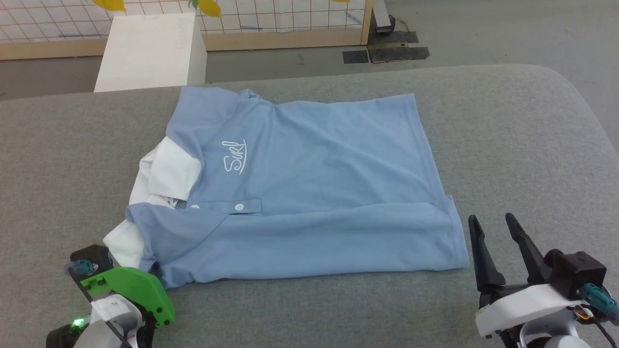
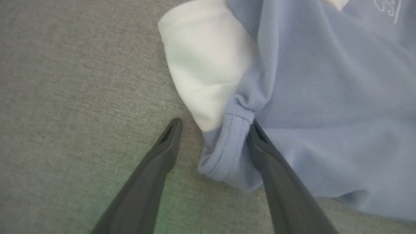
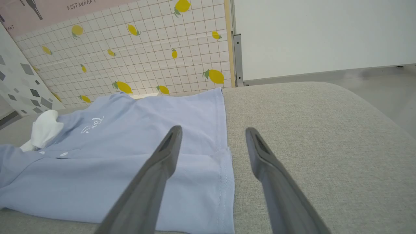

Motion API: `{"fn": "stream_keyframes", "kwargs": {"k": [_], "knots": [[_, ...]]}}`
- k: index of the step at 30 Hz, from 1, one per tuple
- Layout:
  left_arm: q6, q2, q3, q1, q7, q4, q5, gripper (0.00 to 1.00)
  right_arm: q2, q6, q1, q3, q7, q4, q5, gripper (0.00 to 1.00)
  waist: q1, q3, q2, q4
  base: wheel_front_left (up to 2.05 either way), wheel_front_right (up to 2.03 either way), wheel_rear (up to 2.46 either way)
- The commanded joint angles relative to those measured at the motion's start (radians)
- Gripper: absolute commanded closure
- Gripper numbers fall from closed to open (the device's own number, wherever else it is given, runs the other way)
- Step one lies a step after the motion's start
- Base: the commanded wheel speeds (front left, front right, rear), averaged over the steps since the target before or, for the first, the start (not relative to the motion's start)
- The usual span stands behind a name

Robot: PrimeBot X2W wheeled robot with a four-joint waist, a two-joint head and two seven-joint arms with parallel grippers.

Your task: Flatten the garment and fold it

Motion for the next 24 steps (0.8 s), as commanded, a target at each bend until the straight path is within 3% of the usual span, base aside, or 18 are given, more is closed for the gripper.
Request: {"fn": "stream_keyframes", "kwargs": {"k": [1,7,11,17,24], "knots": [[-0.011,-0.011,-0.018,0.008,0.023,0.012,-0.013,1.0,0.002,-0.001,-0.014,0.004,-0.001,0.004,0.006,0.0,0.0,0.001,-0.0001,-0.001,0.0,0.0,0.0],[-0.009,-0.007,-0.02,0.021,0.003,-0.035,-0.008,1.0,0.002,-0.001,-0.029,-0.005,-0.009,0.019,-0.003,0.0,0.0,0.006,-0.0001,0.003,0.0,0.0,0.0],[-0.01,-0.008,-0.025,0.027,-0.013,-0.058,-0.004,1.0,0.002,-0.001,-0.056,-0.027,0.045,0.058,0.003,0.0,0.0,0.015,-0.0001,0.015,0.0,0.0,0.0],[-0.015,-0.008,-0.038,0.02,-0.023,-0.077,0.005,1.0,0.002,-0.001,-0.107,-0.045,0.328,0.161,0.008,0.0,0.0,0.028,-0.0001,0.036,0.0,0.0,0.0],[-0.025,-0.014,-0.05,0.016,-0.028,-0.081,0.001,1.0,0.002,-0.001,-0.126,-0.054,0.679,0.169,-0.037,0.0,0.0,0.039,-0.0001,0.051,0.0,0.0,0.0]]}}
